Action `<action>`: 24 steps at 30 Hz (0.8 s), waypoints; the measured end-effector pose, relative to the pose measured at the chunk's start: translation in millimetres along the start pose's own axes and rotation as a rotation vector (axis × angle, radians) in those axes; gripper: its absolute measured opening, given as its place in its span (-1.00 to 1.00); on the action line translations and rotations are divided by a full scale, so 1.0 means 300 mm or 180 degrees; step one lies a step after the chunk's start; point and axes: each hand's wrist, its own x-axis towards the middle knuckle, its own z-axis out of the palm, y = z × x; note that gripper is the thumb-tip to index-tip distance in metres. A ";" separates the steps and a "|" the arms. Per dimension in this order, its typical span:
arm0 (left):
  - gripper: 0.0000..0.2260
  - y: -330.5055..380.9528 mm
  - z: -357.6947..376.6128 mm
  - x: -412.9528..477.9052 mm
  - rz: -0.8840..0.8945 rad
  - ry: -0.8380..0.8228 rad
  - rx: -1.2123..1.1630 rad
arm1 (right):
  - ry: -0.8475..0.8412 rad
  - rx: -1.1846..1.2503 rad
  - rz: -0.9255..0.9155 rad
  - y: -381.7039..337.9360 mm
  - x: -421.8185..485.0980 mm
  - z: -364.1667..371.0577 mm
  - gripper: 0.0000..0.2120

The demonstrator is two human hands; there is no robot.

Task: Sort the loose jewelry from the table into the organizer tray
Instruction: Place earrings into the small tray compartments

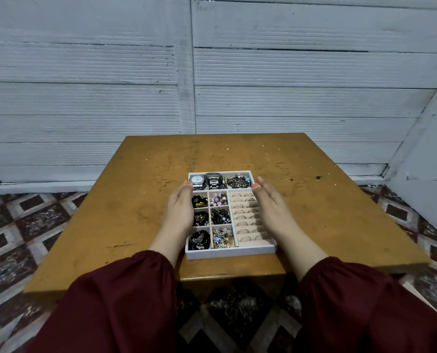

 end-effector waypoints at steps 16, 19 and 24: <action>-0.56 0.015 0.062 0.082 -0.0112 -0.0065 -0.0007 | 0.0021 -0.0249 -0.0083 -0.011 0.082 -0.013 -0.50; -0.58 0.020 0.085 0.140 -0.0096 -0.0036 0.0049 | 0.0047 -0.0255 -0.0085 -0.009 0.137 -0.012 -0.51; -0.56 0.031 0.119 0.233 -0.0093 -0.0073 0.0136 | 0.0100 -0.0280 -0.0059 -0.007 0.245 -0.005 -0.50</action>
